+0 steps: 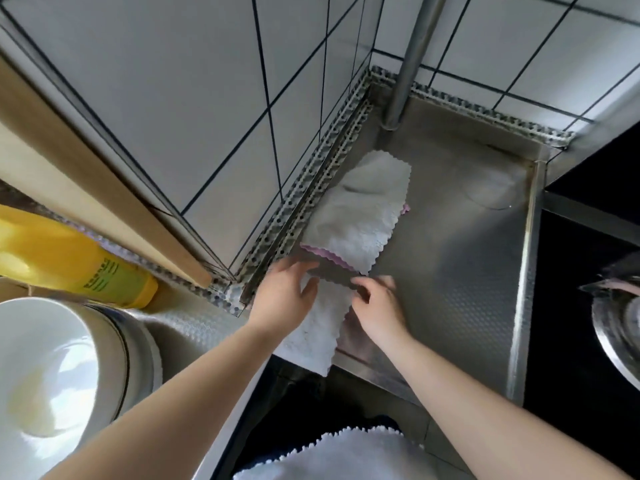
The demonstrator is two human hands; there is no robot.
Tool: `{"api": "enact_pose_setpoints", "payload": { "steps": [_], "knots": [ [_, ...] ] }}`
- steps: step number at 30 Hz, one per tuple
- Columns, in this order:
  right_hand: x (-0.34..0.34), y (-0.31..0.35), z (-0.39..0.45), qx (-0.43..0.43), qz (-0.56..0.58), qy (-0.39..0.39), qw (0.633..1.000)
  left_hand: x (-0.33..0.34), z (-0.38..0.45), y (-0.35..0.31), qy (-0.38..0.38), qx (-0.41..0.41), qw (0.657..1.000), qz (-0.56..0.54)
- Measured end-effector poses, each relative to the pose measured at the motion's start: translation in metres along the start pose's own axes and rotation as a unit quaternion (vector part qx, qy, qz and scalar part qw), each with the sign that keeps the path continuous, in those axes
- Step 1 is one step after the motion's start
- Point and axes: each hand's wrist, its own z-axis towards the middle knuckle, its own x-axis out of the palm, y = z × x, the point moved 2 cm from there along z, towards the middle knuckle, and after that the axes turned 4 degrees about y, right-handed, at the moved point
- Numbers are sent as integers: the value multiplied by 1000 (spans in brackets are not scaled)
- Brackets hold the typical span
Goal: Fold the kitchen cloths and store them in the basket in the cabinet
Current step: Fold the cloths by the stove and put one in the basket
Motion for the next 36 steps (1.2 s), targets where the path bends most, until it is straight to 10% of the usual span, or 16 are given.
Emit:
{"api": "enact_pose_setpoints", "payload": {
  "steps": [8, 21, 36],
  "knots": [
    [-10, 20, 31, -105, -264, 89, 955, 29, 45, -10, 141, 82, 968, 190],
    [-78, 34, 29, -158, -34, -104, 981, 13, 82, -27, 24, 81, 991, 105],
    [-238, 26, -13, -127, -19, -225, 966, -53, 109, -141, -73, 247, 961, 99]
  ]
}}
